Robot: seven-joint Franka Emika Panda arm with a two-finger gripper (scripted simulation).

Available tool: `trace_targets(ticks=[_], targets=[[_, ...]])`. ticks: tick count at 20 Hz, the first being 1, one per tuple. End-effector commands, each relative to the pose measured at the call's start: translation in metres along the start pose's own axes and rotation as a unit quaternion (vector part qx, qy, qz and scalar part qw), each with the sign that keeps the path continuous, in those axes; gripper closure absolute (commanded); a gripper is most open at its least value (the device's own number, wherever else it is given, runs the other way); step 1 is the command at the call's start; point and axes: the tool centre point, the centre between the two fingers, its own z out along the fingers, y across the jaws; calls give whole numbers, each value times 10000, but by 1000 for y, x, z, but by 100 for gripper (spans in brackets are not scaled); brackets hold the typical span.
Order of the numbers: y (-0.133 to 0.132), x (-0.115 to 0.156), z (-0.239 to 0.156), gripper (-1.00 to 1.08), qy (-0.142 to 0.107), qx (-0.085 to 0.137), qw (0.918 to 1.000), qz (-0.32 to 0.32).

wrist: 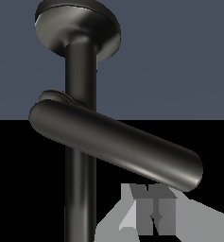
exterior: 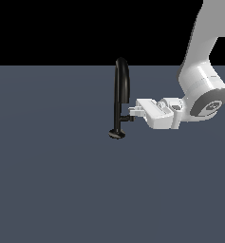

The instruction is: Turn on the faucet by rotating a designated handle.

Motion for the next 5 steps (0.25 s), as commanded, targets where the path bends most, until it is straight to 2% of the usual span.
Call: trace_targets(ticks=[1,5], targets=[[13,29,0,108,-13,18,9999,143],[23,50,0,108,-19,16,9998,175]])
